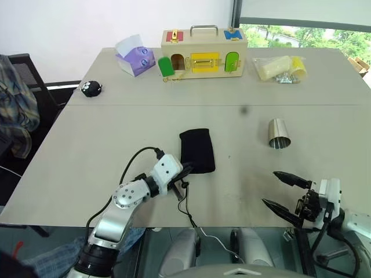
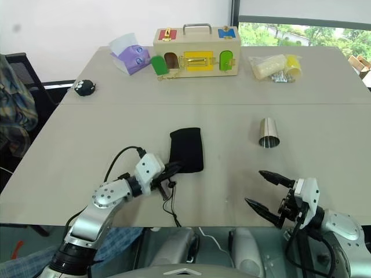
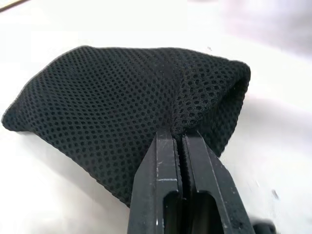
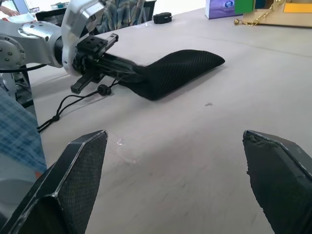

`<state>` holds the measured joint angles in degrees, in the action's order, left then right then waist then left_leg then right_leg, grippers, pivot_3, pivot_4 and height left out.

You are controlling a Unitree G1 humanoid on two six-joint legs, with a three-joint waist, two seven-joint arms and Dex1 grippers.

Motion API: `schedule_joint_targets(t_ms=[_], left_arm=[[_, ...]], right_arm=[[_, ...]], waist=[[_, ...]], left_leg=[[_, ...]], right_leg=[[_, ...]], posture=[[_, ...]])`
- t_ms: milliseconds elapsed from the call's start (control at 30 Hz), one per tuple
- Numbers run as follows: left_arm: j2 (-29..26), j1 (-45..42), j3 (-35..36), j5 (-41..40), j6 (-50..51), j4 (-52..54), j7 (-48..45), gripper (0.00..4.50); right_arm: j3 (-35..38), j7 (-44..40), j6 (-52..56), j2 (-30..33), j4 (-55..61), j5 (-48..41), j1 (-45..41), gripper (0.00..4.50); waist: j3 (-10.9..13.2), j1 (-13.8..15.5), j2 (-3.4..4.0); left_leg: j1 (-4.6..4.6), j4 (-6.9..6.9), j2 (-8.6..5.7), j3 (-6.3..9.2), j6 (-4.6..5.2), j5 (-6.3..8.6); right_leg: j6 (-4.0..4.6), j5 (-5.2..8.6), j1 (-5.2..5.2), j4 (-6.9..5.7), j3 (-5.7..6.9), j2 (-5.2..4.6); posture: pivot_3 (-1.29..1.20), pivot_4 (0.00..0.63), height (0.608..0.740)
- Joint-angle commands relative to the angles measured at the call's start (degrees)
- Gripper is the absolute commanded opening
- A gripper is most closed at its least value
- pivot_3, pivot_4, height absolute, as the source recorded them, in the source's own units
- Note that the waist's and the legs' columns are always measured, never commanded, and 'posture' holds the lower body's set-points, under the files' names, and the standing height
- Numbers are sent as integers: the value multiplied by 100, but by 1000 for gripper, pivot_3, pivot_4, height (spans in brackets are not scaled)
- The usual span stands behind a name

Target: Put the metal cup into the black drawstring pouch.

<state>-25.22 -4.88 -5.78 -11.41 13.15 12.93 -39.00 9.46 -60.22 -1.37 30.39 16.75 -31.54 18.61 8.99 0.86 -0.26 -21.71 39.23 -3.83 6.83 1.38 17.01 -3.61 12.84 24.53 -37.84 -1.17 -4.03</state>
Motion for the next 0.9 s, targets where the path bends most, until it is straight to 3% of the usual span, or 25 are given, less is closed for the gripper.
schedule_joint_targets(t_ms=[33,333,833,900], left_arm=[[232,-542,494,-810,945,290,268,82],[658,-1799,1382,-2472,3251,299,1045,82],[462,-2302,1378,-2400,3317,-157,1093,82],[479,-2299,1416,-2427,3363,-108,1166,0]], right_arm=[[178,381,-17,-41,-141,165,-176,4500],[514,1803,117,-281,-784,667,-726,4500],[456,2875,-258,-944,-2415,1231,-2477,4500],[518,3123,-262,-1011,-2676,1327,-2741,3961]], waist=[[-1,-3,-2],[1,-19,-4],[0,-42,-2],[-1,-51,-1]], left_leg=[[0,2,0,1,-1,-1],[-1,2,-3,-1,-26,-15],[1,2,-3,-17,-29,-17],[1,2,-3,-18,-29,-17]], right_leg=[[0,0,0,0,1,0],[0,-1,3,-4,-3,3],[2,-2,13,-11,-21,29],[2,-2,13,-11,-22,29]], posture=[[0,150,710],[0,150,710],[0,150,710],[0,150,710]])
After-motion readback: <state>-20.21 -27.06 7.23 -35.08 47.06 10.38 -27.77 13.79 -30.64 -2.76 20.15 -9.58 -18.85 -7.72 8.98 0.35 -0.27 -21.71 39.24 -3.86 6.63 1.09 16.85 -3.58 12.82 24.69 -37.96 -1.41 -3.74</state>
